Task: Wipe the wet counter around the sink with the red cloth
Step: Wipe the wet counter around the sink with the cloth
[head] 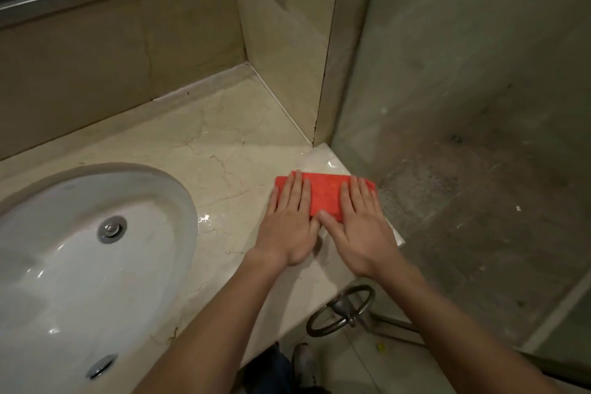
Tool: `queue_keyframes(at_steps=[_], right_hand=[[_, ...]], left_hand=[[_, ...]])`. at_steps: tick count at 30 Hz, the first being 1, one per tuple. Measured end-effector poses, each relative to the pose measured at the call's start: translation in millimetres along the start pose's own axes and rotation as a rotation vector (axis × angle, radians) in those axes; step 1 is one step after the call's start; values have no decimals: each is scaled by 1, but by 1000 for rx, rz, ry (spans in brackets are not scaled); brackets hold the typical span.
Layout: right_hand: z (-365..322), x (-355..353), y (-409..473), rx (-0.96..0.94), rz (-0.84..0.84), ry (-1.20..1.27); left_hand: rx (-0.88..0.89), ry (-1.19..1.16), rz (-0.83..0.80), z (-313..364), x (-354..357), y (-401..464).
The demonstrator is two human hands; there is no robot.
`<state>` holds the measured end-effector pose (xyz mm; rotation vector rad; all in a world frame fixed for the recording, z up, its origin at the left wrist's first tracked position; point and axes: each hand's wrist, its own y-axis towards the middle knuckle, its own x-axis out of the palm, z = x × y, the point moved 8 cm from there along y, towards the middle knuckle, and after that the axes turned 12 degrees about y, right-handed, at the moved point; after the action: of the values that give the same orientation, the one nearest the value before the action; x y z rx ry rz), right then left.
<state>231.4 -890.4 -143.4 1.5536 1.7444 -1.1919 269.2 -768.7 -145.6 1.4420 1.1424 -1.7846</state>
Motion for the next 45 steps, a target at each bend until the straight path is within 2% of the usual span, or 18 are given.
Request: queue_keyframes(at_steps=[9, 13, 17, 22, 27, 32, 35, 37, 41, 45], right_hand=[[-11, 13, -98, 10, -185, 67], [-18, 5, -61, -12, -128, 48], [-30, -1, 9, -80, -36, 55], [-47, -7, 65, -103, -67, 22], [-24, -6, 4, -125, -66, 45], [18, 2, -78, -16, -133, 59], [23, -6, -80, -10, -128, 181], [20, -14, -71, -43, -96, 251], [11, -14, -66, -96, -120, 205], [-3, 3, -80, -165, -168, 172]], left_hand=[[-7, -60, 72, 23, 27, -94], [-14, -77, 61, 13, 18, -67], [-77, -51, 32, -26, 1, -10], [-112, -65, -56, -62, -10, 36], [-13, -59, 28, -26, -3, -2], [53, -78, 21, 36, 18, -65], [51, -90, 80, 28, 10, -64], [82, -109, 61, 17, 2, -51], [163, 16, 26, 12, 2, -45], [120, 101, 46, -1, 13, -77]])
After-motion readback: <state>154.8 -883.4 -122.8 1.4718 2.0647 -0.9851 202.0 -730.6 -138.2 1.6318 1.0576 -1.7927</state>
